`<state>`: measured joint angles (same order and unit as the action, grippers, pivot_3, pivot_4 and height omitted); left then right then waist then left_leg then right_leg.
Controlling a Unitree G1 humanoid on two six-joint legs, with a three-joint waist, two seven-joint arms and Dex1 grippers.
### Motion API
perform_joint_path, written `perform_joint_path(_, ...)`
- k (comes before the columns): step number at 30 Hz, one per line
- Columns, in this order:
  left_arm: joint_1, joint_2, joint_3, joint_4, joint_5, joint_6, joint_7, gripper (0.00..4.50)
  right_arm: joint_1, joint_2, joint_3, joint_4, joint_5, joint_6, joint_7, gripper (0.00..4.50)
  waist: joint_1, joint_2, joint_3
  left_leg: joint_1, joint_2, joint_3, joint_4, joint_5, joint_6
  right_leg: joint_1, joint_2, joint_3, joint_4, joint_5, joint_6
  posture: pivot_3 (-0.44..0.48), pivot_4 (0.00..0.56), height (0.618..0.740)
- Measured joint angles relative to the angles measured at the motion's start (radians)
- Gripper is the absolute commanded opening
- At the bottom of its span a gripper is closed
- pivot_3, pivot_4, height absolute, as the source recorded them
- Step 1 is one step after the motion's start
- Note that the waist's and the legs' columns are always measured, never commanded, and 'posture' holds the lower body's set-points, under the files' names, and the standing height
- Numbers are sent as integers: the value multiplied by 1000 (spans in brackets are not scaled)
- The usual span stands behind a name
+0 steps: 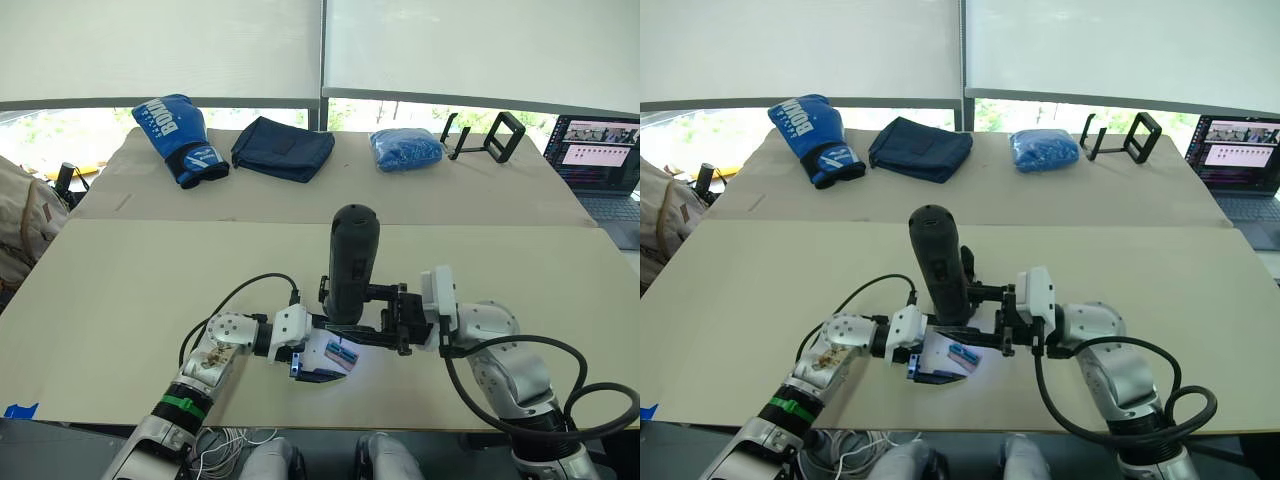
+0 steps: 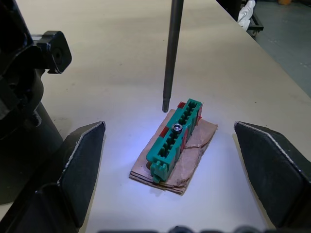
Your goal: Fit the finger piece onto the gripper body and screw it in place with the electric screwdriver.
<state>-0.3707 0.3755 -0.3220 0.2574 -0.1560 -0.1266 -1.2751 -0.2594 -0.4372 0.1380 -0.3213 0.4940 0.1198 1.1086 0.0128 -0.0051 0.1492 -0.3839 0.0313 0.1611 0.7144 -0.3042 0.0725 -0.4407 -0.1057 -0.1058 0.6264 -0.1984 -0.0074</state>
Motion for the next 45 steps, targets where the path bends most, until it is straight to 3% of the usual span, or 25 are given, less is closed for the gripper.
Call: perform_joint_path(45, -3, 5, -7, -1, 0, 3, -2, 4475, 30, 6, 11, 11, -8, 0, 1, 1938, -1, 0, 0, 0, 0, 0, 0, 0, 0, 0, -1, 0, 0, 0, 0, 0, 150, 740)
